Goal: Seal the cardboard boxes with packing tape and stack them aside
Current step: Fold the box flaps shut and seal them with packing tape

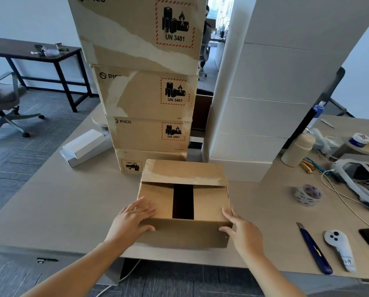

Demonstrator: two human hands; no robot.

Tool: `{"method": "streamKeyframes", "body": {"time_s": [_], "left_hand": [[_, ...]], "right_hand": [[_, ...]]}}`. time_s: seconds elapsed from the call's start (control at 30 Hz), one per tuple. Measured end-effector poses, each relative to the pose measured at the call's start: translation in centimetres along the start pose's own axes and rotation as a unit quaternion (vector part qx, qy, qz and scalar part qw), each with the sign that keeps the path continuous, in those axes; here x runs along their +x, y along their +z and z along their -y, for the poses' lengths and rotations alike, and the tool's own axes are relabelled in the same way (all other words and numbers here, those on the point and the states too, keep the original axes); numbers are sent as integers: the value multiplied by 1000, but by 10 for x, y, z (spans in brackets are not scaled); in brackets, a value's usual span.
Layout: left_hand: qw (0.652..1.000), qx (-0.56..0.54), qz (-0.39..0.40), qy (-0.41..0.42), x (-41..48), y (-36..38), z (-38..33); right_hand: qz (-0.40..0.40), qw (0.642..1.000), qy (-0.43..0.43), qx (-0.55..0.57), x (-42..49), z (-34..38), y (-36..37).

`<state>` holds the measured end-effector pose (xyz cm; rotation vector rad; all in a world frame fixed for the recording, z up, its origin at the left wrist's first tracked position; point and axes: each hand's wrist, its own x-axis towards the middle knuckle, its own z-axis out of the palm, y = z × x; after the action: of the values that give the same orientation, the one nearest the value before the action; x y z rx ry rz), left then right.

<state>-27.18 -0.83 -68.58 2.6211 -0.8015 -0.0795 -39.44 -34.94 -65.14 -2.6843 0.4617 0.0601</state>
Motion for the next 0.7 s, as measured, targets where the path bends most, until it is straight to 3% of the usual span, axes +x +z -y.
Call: {"method": "streamKeyframes", "body": {"time_s": [0.17, 0.27, 0.4, 0.53, 0.63, 0.7], "left_hand": [[996, 74, 5, 46, 0, -4, 6], [995, 69, -38, 58, -5, -13, -1], [992, -2, -111, -64, 18, -19, -45], [965, -80, 5, -248, 59, -15, -96], [952, -53, 78, -291, 74, -1, -105], [950, -55, 79, -297, 76, 3, -105]], "right_hand": [[-52, 995, -54, -70, -2, -5, -2], [-65, 996, -41, -52, -3, 4, -8], [-56, 997, 47, -32, 18, 43, -9], [24, 985, 163, 45, 43, 92, 2], [72, 978, 197, 25, 50, 111, 6], [88, 976, 201, 3, 51, 112, 8]]}}
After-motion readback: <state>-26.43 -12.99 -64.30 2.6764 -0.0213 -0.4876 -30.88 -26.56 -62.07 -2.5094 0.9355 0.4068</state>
